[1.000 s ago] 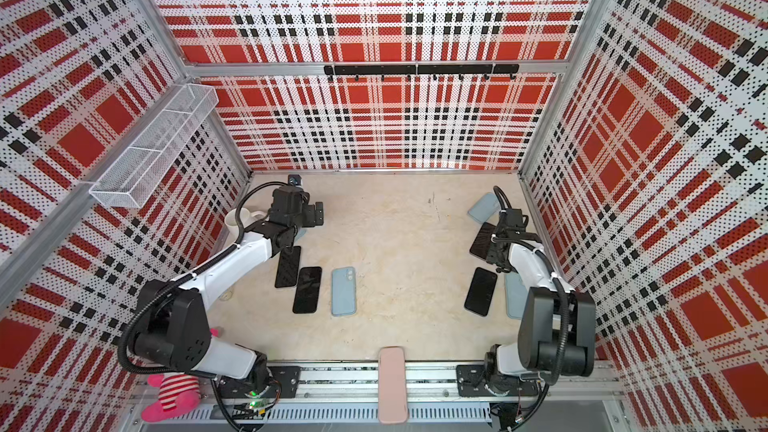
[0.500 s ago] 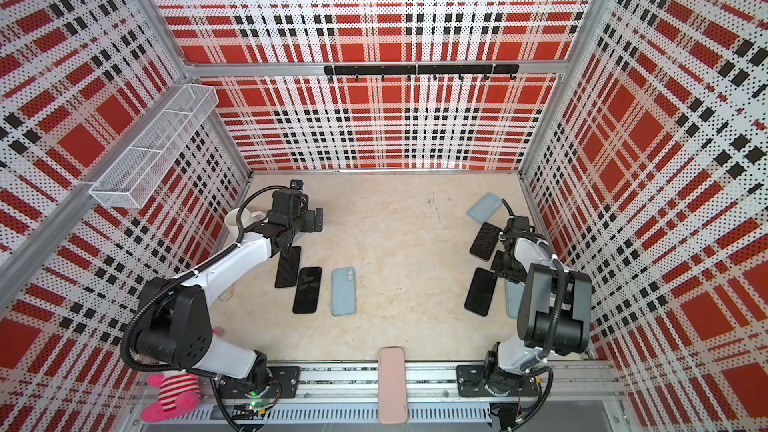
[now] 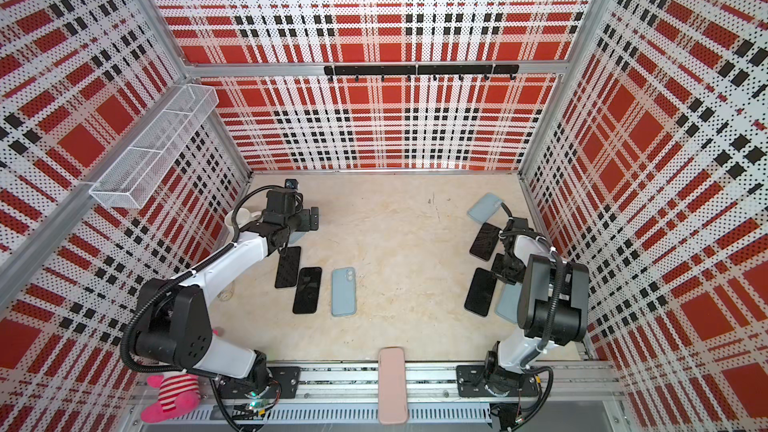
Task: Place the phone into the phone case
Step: 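Grasp the light blue phone case with the right gripper while the left arm rises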
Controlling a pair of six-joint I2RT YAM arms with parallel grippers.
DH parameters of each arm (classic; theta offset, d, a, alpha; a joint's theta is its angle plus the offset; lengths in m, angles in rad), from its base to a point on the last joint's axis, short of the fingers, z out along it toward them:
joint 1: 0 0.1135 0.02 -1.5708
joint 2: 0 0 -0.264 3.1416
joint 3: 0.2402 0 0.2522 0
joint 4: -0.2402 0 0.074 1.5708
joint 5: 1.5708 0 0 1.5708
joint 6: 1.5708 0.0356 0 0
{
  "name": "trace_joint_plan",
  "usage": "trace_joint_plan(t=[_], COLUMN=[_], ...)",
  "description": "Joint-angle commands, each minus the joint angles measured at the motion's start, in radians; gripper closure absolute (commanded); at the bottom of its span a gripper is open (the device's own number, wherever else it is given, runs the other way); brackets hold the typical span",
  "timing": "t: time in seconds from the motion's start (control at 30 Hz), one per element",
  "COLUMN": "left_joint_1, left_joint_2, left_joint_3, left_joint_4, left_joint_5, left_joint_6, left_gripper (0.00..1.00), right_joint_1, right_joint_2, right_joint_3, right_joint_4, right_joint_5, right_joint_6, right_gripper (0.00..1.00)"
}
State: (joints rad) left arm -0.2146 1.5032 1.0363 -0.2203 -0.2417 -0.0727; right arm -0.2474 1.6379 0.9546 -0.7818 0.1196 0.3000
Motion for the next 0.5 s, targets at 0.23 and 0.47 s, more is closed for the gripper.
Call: trace_joint_plan(t=[0.23,0.47], left_joint_1=[0.002,-0.005], left_joint_2=[-0.041,-0.056], left_joint_3=[-0.011,-0.015], left_joint_4=[-0.01,-0.011], left_joint_5=[0.037,0.015], left_joint_6=[-0.004,-0.008], left_gripper=[0.02,0.02], right_joint_1=[0.152,0.425], right_joint_2=[-0.056,0.066], right_joint_3=[0.168,0.304], right_joint_4=[-0.048,-0.019], right_joint_5=[0.019,-0.07], right_joint_6=[-0.053,-0.222], right_gripper=[1.0,1.0])
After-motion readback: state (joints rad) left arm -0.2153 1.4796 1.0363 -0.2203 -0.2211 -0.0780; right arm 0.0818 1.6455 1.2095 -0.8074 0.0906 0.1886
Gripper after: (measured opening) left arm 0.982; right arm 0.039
